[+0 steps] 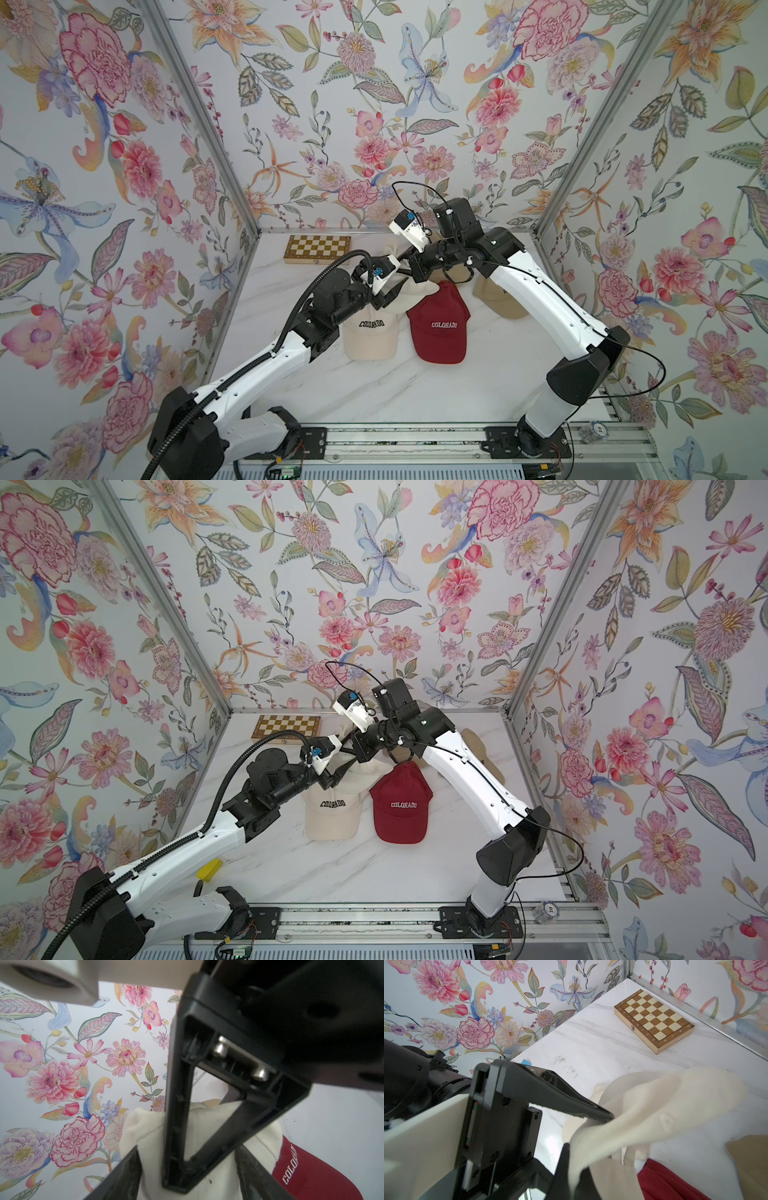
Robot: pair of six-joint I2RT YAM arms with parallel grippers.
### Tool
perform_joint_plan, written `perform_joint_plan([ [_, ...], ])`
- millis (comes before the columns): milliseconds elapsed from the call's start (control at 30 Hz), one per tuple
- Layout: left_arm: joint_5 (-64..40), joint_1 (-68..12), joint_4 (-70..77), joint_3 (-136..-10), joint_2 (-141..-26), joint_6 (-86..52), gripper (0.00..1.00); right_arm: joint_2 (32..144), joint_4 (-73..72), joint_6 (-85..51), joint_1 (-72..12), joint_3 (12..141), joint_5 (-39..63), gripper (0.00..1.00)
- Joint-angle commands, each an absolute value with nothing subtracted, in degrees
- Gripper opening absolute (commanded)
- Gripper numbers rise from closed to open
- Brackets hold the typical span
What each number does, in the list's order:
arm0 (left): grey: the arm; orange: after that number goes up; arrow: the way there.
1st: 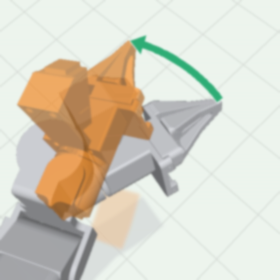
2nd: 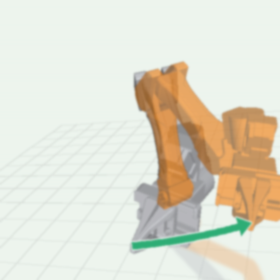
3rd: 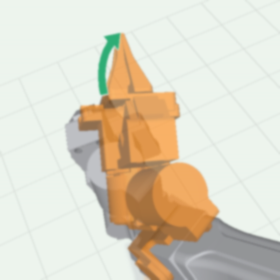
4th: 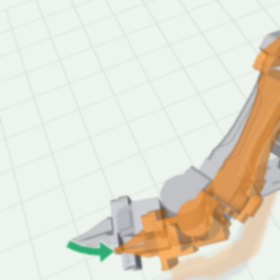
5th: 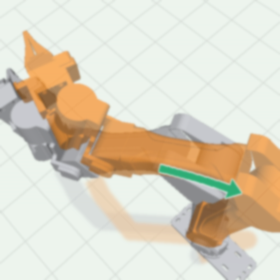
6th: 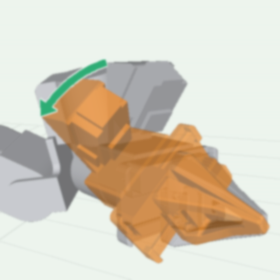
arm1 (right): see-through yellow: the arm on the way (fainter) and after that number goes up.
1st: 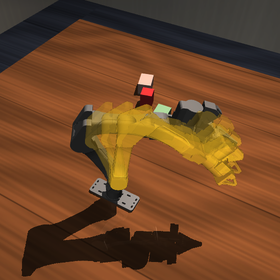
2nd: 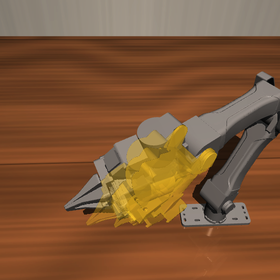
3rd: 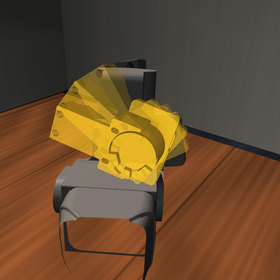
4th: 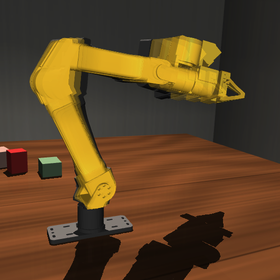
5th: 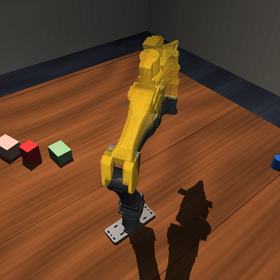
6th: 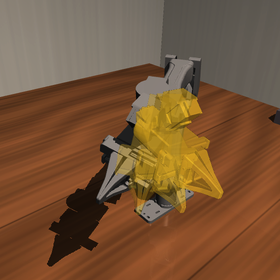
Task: Stack the baseball caps by color
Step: Pick up the baseball cap from the center of the board.
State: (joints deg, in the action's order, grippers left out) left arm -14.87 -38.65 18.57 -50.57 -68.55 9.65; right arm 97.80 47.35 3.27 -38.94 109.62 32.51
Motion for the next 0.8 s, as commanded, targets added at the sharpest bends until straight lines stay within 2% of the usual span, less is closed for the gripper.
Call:
perform_joint_plan([
  [0, -16.0, -39.0, 18.4, -52.1, -69.3, 9.6, 0.65, 95.6, 46.9, 4.4, -39.4, 108.8, 34.4, 0.0],
  [133, -16.1, -39.0, 18.0, -52.0, -69.4, 9.3, 0.53, 95.0, 45.8, 4.1, -39.4, 107.9, 34.5, 0.0],
  [300, -16.3, -39.1, 17.4, -51.8, -69.8, 8.6, 0.5, 94.2, 43.8, 3.2, -39.3, 107.0, 35.4, 0.0],
  [467, -16.5, -39.1, 16.6, -51.8, -70.2, 8.1, 0.39, 93.5, 42.0, 2.1, -39.3, 106.4, 36.7, 0.0],
  [600, -16.5, -39.0, 16.1, -51.9, -70.3, 7.9, 0.27, 93.1, 40.9, 1.4, -39.3, 105.9, 37.4, 0.0],
  [767, -15.8, -39.0, 15.5, -52.0, -70.3, 7.9, 0.08, 92.8, 39.9, 0.7, -39.4, 105.4, 37.5, 0.0],
])
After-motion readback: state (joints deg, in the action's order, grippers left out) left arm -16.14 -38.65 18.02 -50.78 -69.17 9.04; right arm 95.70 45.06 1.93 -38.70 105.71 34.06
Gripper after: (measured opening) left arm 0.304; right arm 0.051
